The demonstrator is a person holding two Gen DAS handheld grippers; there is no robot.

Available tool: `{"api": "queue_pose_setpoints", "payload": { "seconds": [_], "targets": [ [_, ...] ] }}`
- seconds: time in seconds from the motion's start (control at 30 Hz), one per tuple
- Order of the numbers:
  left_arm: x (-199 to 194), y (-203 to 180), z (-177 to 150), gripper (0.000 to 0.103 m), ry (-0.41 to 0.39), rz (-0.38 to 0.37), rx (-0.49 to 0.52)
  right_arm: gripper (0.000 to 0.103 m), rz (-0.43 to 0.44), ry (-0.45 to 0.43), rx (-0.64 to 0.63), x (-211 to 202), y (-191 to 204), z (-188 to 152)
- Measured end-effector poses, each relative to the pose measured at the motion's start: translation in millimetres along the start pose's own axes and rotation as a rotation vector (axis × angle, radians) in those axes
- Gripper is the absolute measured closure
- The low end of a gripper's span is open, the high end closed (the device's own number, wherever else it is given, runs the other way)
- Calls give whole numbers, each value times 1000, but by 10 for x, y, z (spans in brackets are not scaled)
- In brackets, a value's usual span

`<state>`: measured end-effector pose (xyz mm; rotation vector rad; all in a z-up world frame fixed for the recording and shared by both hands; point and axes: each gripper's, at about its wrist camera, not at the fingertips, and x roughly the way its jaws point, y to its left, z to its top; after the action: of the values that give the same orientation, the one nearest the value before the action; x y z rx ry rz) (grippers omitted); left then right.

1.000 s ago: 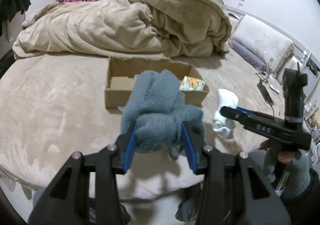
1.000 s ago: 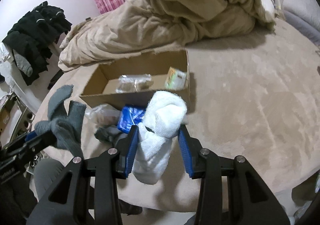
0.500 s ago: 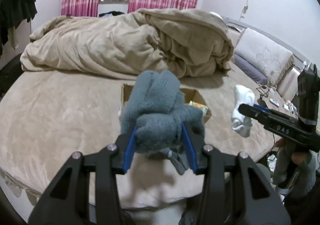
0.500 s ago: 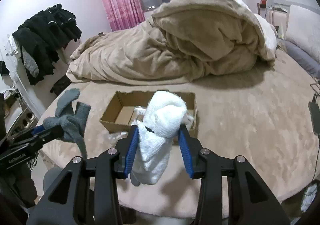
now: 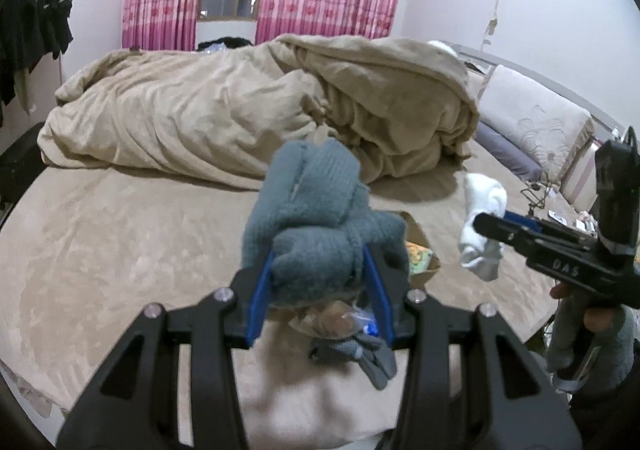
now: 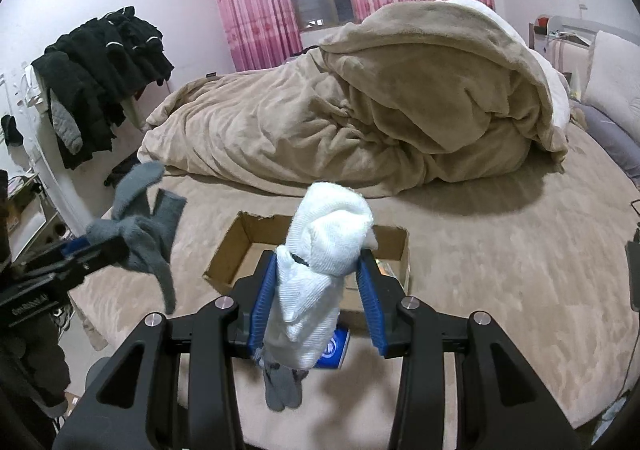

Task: Organize objects
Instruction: 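Carry the gloves and socks over the box and release both into it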

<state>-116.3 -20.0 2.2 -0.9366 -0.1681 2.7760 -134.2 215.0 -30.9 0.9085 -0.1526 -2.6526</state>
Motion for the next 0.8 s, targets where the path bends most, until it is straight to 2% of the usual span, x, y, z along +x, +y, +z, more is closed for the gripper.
{"api": "queue_pose_setpoints", "payload": {
  "seconds": [0.3,0.53,0.8],
  "targets": [
    [699,115,31,58,47,13,3,60,48,88,53,593,-180,61],
    [1191,186,-66,58,102,29,-14,60,27,180,63,1146,-282,-93],
    [1722,196,-213,57,224,74,13,60,-10,244,42,1551,-332,-265]
  ]
}}
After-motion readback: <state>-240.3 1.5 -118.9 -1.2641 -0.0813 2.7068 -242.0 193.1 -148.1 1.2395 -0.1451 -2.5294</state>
